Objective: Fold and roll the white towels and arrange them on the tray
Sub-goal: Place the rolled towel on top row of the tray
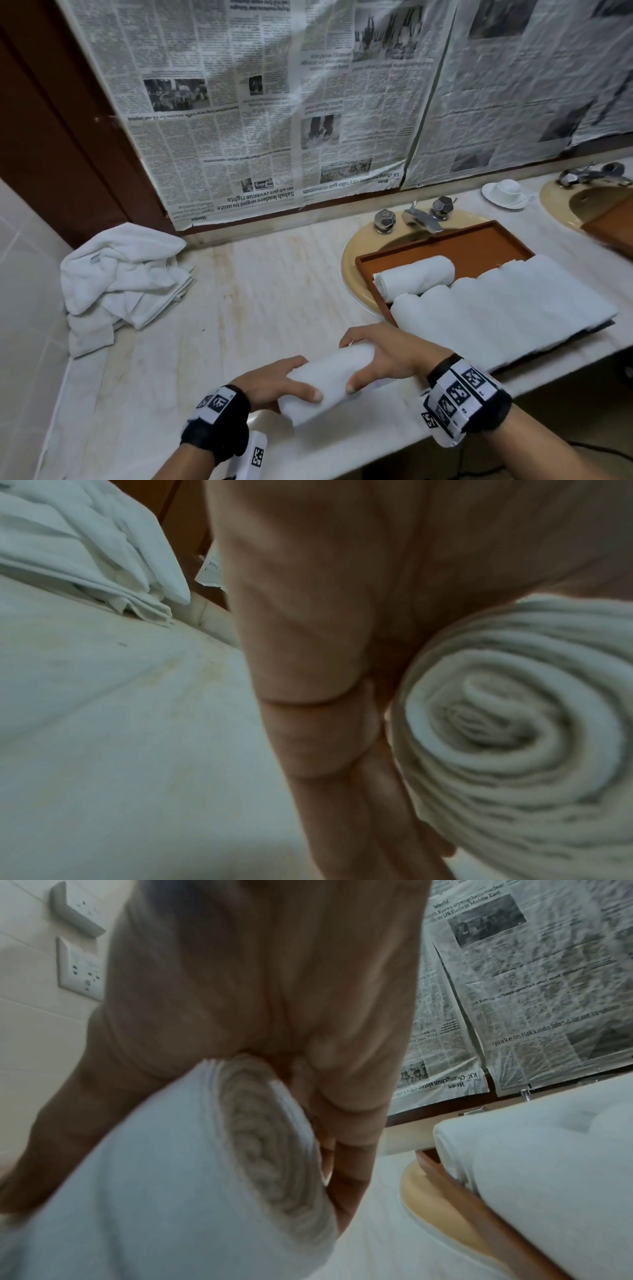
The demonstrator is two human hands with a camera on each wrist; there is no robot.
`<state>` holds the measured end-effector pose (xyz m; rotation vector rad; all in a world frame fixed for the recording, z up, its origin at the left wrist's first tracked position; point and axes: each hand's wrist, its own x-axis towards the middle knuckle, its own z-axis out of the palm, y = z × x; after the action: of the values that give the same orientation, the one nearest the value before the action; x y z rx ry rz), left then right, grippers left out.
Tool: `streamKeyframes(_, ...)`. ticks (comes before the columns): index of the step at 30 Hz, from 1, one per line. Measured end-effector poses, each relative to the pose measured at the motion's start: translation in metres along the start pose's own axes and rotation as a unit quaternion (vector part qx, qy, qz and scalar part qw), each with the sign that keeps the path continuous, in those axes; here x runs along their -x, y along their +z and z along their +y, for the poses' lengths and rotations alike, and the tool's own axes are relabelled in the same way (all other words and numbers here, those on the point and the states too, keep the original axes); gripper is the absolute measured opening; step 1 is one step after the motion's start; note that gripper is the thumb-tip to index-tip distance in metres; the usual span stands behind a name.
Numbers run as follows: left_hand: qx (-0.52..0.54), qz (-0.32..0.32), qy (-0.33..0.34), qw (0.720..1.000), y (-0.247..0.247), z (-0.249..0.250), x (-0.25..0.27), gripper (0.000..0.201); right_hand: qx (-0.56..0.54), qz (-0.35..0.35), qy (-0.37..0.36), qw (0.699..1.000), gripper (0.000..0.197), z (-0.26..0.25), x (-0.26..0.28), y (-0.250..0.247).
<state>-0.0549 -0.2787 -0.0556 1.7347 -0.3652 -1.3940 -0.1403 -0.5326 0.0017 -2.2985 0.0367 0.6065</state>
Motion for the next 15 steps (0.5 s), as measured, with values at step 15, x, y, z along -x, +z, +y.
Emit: streamKeyframes(15, -0.017, 0.189, 0.187, 0.964, 0.031, 0.146, -0.072, 0.052, -0.034, 0.069, -0.050, 0.996, 0.053, 0.083, -0.004, -0.159)
